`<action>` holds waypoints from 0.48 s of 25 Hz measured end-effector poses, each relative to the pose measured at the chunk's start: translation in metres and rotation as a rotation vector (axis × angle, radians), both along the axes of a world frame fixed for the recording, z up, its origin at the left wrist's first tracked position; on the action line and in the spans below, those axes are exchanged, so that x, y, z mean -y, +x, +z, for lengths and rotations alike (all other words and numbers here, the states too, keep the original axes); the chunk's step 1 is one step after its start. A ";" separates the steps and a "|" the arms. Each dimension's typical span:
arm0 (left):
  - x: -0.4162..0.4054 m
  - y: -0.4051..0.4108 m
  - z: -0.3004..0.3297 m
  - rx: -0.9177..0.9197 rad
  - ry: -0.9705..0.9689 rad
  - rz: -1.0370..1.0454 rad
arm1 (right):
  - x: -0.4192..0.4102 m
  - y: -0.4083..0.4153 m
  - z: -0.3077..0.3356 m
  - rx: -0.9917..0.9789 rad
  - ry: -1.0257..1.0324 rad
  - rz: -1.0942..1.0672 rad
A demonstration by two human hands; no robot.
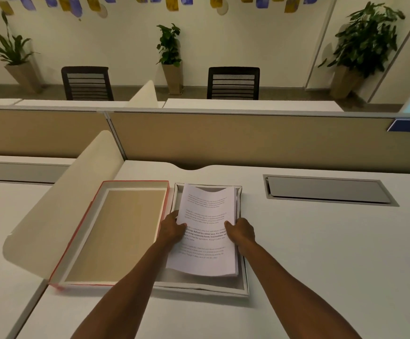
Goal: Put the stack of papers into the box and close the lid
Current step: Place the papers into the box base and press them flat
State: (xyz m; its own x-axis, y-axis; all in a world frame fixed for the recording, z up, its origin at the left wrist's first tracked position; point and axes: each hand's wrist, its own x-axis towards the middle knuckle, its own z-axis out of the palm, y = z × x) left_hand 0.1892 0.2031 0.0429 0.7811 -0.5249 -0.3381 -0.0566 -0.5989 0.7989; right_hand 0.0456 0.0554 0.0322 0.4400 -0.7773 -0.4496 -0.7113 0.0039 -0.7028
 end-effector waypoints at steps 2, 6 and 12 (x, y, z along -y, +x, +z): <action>0.001 0.001 -0.008 0.015 0.013 -0.003 | -0.003 0.005 -0.003 -0.030 -0.014 0.003; 0.001 0.003 -0.024 0.048 0.054 0.001 | -0.013 0.011 -0.001 -0.082 -0.083 0.029; 0.003 0.007 -0.034 0.107 0.116 -0.008 | -0.025 0.008 -0.005 -0.180 -0.166 0.170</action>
